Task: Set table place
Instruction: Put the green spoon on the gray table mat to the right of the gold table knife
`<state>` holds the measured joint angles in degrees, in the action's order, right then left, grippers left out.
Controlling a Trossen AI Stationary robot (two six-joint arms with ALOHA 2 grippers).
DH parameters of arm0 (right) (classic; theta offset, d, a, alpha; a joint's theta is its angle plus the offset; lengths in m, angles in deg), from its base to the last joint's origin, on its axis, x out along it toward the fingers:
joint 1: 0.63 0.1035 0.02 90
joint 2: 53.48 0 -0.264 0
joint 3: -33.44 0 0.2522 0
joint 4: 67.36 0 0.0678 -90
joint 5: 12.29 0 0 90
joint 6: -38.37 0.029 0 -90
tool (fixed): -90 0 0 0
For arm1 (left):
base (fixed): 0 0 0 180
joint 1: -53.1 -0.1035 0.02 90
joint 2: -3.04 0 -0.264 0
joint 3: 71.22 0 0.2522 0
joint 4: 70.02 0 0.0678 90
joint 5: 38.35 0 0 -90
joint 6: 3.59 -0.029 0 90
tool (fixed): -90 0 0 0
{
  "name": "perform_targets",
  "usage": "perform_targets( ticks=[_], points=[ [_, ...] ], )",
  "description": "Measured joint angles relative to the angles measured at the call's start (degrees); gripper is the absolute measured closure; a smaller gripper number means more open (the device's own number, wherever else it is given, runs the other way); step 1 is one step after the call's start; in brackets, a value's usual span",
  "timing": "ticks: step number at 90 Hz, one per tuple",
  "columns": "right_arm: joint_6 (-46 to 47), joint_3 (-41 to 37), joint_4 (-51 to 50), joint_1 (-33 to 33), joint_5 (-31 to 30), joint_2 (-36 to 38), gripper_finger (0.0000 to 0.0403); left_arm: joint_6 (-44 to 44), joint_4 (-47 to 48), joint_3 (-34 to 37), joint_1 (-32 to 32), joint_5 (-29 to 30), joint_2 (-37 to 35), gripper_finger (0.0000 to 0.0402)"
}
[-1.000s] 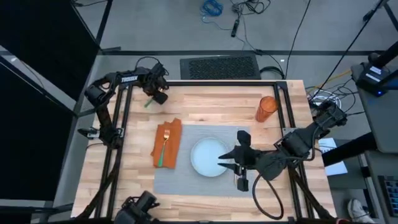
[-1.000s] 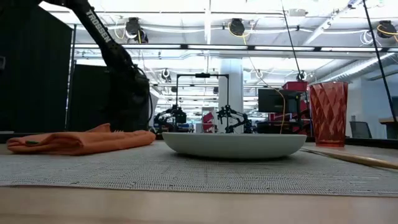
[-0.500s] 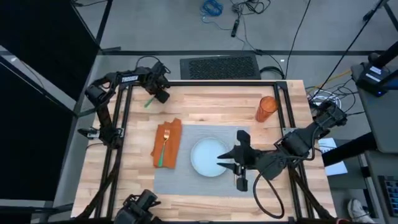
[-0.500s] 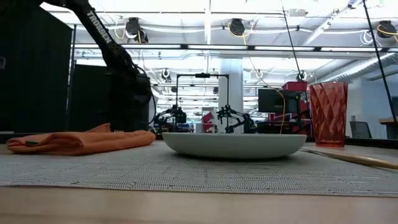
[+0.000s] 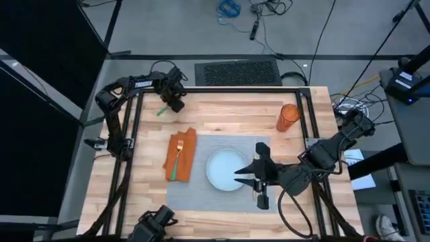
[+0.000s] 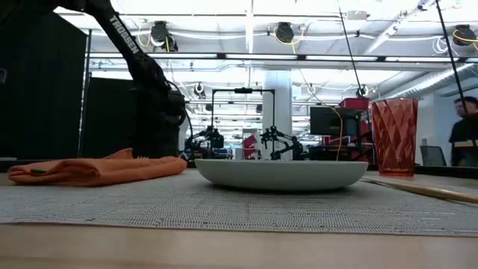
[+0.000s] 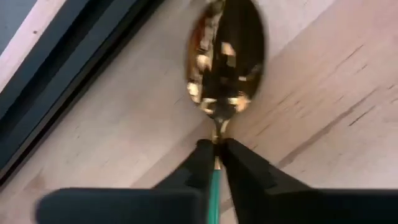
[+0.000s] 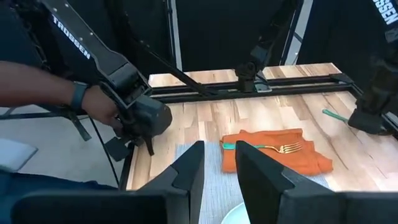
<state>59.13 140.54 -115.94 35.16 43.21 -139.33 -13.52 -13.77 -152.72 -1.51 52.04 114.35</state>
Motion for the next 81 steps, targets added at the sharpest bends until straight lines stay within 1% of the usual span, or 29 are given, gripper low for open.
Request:
perform_targets(
  ticks=[27, 41, 46, 58, 71, 81],
  points=[
    [-0.5, 0.0, 0.0, 1.4, 0.0, 0.0, 0.0328, -0.9, 1.0, -0.9, 1.4, 0.3, 0.0, 0.04],
    [-0.5, 0.0, -0.2, 2.0, 0.0, 0.0, 0.0328, 0.3, 1.3, -0.9, 1.9, -0.3, -1.4, 0.0401],
    [-0.5, 0.0, -0.4, 2.4, 0.0, 0.0, 0.0328, 0.6, 1.5, -0.7, 2.1, -2.1, -2.5, 0.0401],
    [-0.5, 0.0, -1.1, 3.2, 0.0, 0.0, 0.0328, 2.2, 4.1, -1.9, 3.6, -9.8, -5.5, 0.0401],
    [-0.5, 0.0, -1.7, 4.2, 0.0, 0.0, 0.0328, 5.0, 6.9, -4.5, 5.7, -11.4, -9.4, 0.0401],
    [-0.5, 0.0, -1.9, 5.3, 0.0, 0.0, 0.0328, 8.2, 7.9, -5.9, 8.8, -16.1, -12.5, 0.0401]
  ],
)
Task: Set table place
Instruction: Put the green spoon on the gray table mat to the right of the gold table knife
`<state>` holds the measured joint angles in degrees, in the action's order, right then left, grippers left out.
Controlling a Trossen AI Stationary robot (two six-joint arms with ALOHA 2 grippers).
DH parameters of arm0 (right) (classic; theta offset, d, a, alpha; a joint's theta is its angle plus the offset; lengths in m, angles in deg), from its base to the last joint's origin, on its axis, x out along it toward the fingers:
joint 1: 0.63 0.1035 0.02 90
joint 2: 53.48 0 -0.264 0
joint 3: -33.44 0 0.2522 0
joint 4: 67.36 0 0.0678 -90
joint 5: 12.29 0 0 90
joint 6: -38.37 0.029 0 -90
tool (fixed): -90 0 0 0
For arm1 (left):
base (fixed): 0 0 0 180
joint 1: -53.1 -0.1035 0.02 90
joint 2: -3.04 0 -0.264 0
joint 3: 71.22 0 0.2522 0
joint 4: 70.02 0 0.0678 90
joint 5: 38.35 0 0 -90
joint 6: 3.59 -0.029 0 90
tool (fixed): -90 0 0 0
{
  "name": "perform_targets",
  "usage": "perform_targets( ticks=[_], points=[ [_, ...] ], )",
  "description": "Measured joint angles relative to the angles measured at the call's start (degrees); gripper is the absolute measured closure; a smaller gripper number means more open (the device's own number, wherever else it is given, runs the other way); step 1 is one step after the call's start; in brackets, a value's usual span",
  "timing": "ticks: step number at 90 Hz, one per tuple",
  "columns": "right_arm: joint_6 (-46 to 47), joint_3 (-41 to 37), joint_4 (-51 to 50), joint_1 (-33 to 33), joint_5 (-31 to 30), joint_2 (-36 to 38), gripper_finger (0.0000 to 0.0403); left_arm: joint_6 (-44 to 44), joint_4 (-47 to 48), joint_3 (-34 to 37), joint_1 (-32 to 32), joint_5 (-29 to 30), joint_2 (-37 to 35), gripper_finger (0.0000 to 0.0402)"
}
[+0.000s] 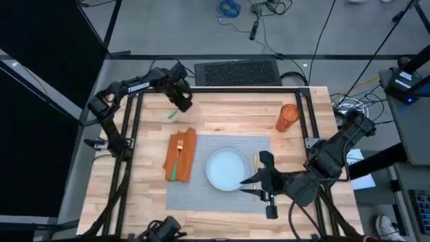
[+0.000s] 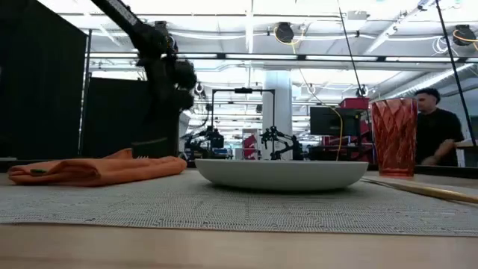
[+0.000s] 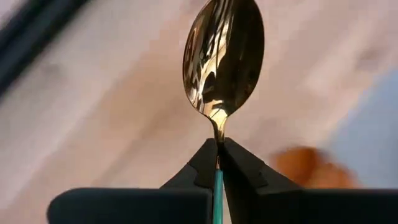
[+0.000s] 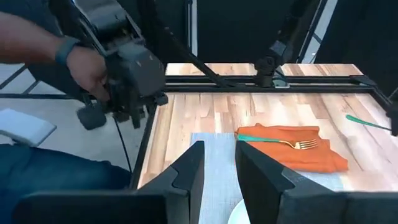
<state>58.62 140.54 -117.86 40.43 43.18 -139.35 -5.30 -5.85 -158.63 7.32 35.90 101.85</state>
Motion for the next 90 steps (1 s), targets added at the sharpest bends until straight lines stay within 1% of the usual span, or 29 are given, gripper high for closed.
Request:
perform_targets(
  ticks=[8, 19, 29, 42, 54, 64, 72, 79, 90],
  points=[
    [0.0, 0.0, -0.6, 1.1, 0.0, 0.0, 0.0328, 3.6, -0.1, -0.8, 2.9, -2.2, -1.9, 0.0401],
    [1.1, 0.0, -2.3, 2.7, 0.0, 0.0, 0.0328, 9.2, -0.4, -1.5, 8.4, -2.7, -4.3, 0.0401],
    [2.1, 0.0, -4.2, 4.7, 0.0, 0.0, 0.0328, 15.4, -1.2, -1.8, 14.3, -3.0, -4.9, 0.0401],
    [6.0, 0.0, -8.6, 8.1, 0.1, 0.0, 0.0328, 24.8, -7.7, -1.8, 22.7, -1.9, -5.2, 0.0401],
    [11.3, 0.0, -12.3, 11.7, 0.0, 0.0, 0.0328, 34.0, -16.2, -1.8, 29.6, 1.4, -4.9, 0.0401],
    [14.7, 0.0, -13.7, 15.4, -0.3, 0.0, 0.0328, 41.3, -21.1, -1.8, 33.9, 6.1, -4.7, 0.0401],
    [15.6, 0.0, -14.3, 18.2, -2.4, 0.0, 0.0328, 46.7, -25.2, -1.9, 36.4, 9.4, -4.1, 0.0401],
    [16.2, 0.0, -14.9, 20.3, -4.4, 0.0, 0.0328, 50.7, -26.3, -1.9, 38.5, 12.6, -3.8, 0.0401],
    [16.2, 0.0, -16.1, 21.8, -4.8, 0.1, 0.0328, 56.6, -31.6, -1.9, 41.5, 15.5, -1.7, 0.0401]
  ],
)
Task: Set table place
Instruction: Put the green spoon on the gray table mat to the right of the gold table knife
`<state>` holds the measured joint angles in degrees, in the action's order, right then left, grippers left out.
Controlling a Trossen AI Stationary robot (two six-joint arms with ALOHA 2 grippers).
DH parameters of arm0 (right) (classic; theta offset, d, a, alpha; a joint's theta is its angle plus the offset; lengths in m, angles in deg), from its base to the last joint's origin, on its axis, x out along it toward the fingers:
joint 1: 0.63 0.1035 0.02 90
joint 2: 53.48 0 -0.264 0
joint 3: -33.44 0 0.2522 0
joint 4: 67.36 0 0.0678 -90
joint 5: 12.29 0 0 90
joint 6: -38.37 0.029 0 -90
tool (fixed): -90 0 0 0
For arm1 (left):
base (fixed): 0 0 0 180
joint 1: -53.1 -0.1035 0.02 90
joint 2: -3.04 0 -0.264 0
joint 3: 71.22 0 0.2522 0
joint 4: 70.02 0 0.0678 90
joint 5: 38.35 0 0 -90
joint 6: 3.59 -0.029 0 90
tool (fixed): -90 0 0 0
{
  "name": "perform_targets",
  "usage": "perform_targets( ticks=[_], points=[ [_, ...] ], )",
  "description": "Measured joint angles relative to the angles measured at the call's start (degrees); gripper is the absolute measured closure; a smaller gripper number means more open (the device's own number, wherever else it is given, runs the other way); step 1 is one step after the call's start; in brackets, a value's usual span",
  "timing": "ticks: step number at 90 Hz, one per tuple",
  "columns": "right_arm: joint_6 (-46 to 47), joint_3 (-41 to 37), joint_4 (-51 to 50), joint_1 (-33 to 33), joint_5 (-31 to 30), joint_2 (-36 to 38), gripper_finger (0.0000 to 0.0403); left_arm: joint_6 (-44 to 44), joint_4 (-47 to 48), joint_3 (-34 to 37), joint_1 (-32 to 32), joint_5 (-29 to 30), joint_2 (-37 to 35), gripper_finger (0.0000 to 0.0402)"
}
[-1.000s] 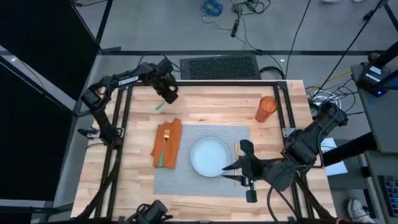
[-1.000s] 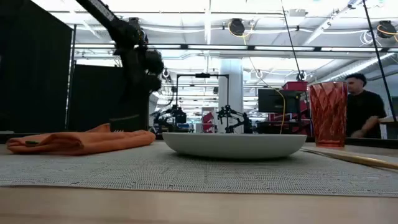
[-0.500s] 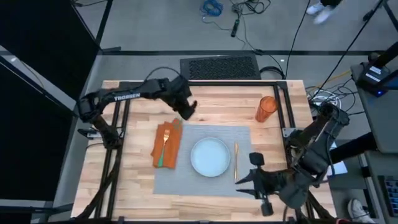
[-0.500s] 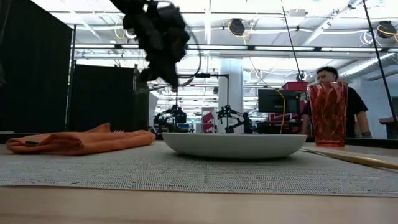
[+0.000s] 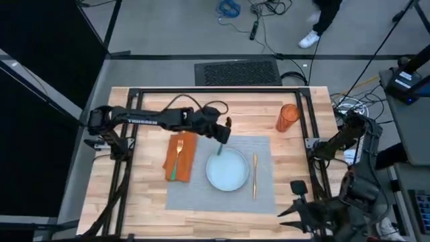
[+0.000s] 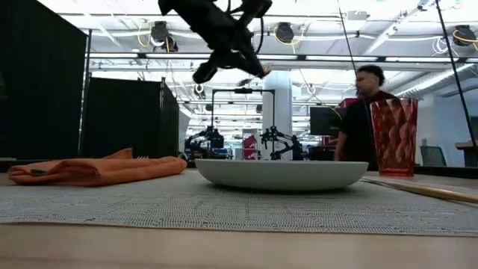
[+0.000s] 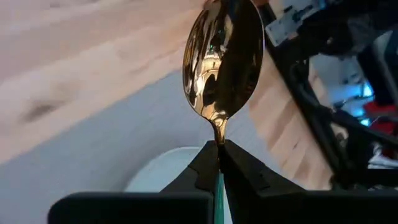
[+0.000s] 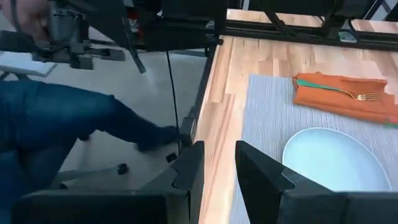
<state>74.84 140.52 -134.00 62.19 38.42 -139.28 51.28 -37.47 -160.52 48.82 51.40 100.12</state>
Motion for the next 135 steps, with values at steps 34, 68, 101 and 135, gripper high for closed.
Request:
perform_targets(
  ticks=[34, 68, 101, 135],
  points=[
    [-1.2, 0.0, -6.6, 0.1, -1.3, 0.6, 0.0328, 9.8, -11.4, -11.8, 7.5, 1.6, 18.3, 0.0401],
    [0.4, 0.0, -8.8, 2.5, -2.9, 7.9, 0.0328, 15.8, -8.6, -34.0, 11.2, 5.9, 32.0, 0.0401],
    [-1.4, 0.0, -8.7, 5.6, -8.5, 12.2, 0.0328, 23.8, -7.5, -36.3, 16.0, 13.5, 34.2, 0.0401],
    [-4.9, 0.0, -4.1, 5.5, -10.3, 12.2, 0.0328, 25.7, -2.0, -36.3, 15.8, 14.8, 34.1, 0.0401]
  ],
)
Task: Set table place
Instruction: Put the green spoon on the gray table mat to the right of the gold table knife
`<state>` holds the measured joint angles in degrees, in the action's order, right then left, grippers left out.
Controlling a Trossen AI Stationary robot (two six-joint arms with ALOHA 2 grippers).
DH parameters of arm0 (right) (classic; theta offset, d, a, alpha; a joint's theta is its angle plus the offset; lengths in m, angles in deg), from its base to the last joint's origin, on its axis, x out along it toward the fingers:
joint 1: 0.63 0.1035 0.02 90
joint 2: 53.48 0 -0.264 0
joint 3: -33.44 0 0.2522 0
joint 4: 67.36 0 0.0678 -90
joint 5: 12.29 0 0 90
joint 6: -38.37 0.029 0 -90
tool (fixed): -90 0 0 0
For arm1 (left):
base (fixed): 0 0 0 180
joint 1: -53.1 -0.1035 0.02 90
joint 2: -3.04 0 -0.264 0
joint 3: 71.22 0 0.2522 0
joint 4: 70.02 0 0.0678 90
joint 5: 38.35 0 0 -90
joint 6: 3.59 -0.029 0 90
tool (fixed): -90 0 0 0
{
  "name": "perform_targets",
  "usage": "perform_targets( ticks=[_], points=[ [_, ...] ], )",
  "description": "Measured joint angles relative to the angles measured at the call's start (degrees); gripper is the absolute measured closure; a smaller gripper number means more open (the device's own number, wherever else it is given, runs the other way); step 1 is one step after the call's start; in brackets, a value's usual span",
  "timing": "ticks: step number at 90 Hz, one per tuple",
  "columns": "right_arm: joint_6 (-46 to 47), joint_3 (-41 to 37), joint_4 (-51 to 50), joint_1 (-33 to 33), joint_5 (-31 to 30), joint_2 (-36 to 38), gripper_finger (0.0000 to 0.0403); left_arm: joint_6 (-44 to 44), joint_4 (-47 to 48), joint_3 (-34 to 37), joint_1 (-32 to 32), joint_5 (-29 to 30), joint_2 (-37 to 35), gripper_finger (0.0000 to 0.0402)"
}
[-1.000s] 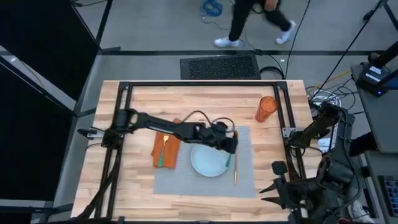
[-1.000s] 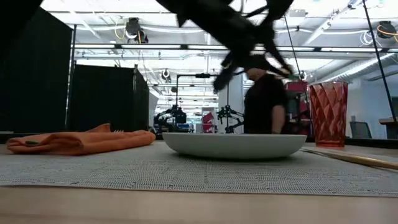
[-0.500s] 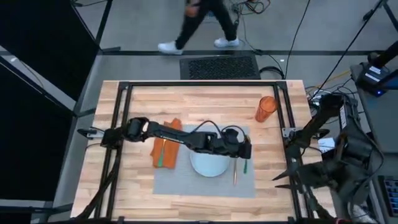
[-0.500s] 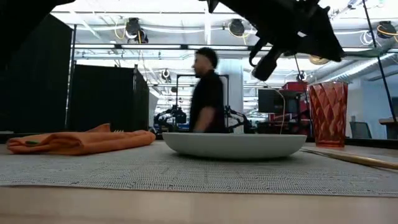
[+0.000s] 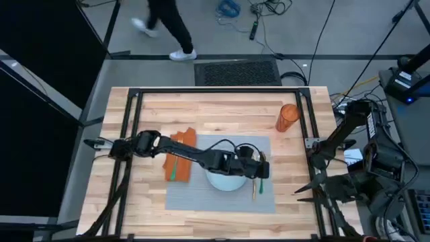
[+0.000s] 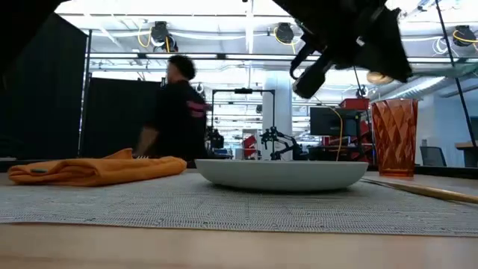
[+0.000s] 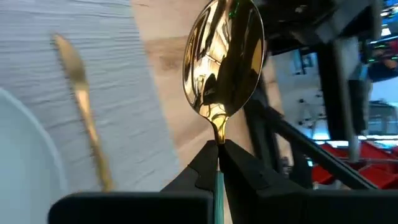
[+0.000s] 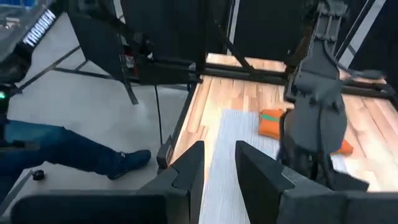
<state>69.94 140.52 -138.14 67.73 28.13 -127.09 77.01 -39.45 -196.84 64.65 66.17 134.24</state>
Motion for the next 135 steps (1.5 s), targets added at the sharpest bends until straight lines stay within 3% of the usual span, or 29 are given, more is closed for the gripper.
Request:
perform_targets(
  ticks=[58, 117, 135],
  points=[
    [-3.8, 0.0, 2.6, -1.6, -1.7, 0.1, 0.0328, -4.7, 0.4, 0.0, -4.0, -6.8, 0.0, 0.0401],
    [0.9, 0.0, -1.2, -3.2, -1.5, 0.1, 0.0328, -5.0, 5.1, 0.1, -5.4, -9.5, 0.0, 0.0401],
    [11.2, 0.0, -9.4, -3.9, -1.3, 0.0, 0.0328, -7.4, 5.1, 0.1, -5.6, -10.2, 0.0, 0.0401]
  ],
)
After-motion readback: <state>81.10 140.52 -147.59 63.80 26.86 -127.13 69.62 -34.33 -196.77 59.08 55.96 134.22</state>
